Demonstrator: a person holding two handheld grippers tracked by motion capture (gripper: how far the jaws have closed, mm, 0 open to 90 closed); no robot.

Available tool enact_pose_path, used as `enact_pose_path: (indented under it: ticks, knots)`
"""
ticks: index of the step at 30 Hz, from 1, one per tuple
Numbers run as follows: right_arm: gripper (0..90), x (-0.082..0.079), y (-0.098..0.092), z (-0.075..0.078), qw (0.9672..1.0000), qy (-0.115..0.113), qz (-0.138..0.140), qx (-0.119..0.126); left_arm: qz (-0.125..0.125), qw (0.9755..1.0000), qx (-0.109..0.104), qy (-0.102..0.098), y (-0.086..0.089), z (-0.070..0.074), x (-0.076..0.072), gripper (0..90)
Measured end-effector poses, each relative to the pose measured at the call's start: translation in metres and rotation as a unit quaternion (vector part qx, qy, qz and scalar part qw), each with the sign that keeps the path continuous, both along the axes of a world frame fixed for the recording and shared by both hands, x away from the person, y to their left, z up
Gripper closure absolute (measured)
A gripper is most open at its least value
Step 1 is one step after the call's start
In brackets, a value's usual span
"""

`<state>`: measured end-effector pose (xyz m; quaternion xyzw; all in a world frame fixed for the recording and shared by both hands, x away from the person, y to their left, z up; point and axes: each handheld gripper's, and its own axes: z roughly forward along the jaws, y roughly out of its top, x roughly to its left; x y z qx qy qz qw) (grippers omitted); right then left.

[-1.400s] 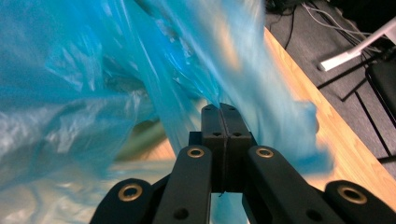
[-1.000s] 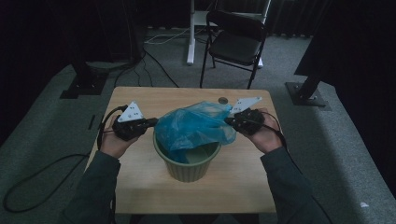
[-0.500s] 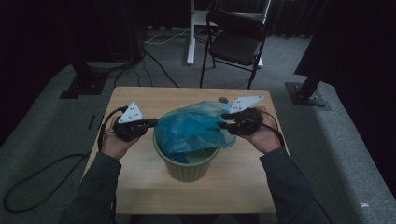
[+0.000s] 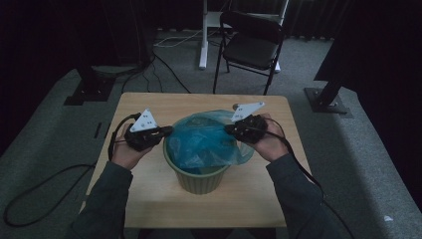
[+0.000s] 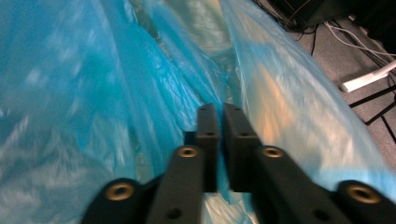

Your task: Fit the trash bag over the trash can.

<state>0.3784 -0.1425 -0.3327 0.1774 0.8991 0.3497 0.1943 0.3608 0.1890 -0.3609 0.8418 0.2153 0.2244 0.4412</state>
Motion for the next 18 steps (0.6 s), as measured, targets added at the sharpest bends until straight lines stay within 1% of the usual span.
enact_pose_path:
  ticks: [1, 2, 3, 4, 5, 7, 10, 11, 14, 15, 18]
  knots:
    - [89.7, -0.001, 0.002, 0.002, 1.0000, -0.007, 0.001, 0.005, 0.001, 1.0000, 0.000, -0.002, -0.001, 0.001, 0.000, 79.2]
    - [89.7, -0.001, 0.002, 0.002, 1.0000, -0.007, 0.001, 0.005, 0.001, 1.0000, -0.001, -0.005, -0.001, 0.003, 0.000, 79.2]
    - [89.8, -0.002, 0.002, 0.003, 0.9999, -0.010, -0.001, 0.004, 0.001, 1.0000, -0.004, -0.007, -0.001, 0.005, 0.000, 77.2]
    - [89.8, -0.003, 0.003, 0.005, 0.9999, -0.015, 0.000, 0.001, 0.002, 0.9999, -0.009, -0.009, -0.002, 0.007, 0.000, 73.1]
    - [89.8, -0.003, 0.003, 0.005, 0.9999, -0.015, 0.000, 0.001, 0.003, 0.9999, -0.011, -0.010, -0.002, 0.010, 0.000, 73.1]
    - [89.9, -0.004, 0.004, 0.007, 0.9997, -0.022, 0.001, -0.003, 0.006, 0.9998, -0.014, -0.015, -0.002, 0.014, 0.001, 67.0]
    - [89.8, -0.004, 0.004, 0.008, 0.9997, -0.025, 0.000, -0.003, 0.009, 0.9995, -0.020, -0.021, -0.004, 0.020, 0.001, 64.5]
    - [89.9, -0.004, 0.004, 0.007, 0.9997, -0.025, 0.001, -0.002, 0.010, 0.9995, -0.021, -0.023, -0.005, 0.022, 0.002, 62.4]
    - [89.8, -0.004, 0.004, 0.007, 0.9996, -0.026, 0.002, -0.004, 0.013, 0.9993, -0.021, -0.026, -0.011, 0.029, 0.006, 61.0]
    - [89.8, -0.004, 0.005, 0.006, 0.9996, -0.028, 0.003, -0.005, 0.013, 0.9993, -0.023, -0.026, -0.014, 0.031, 0.008, 60.5]
    - [89.8, -0.005, 0.006, 0.006, 0.9995, -0.029, 0.007, -0.005, 0.014, 0.9995, -0.017, -0.021, -0.024, 0.036, 0.015, 58.9]
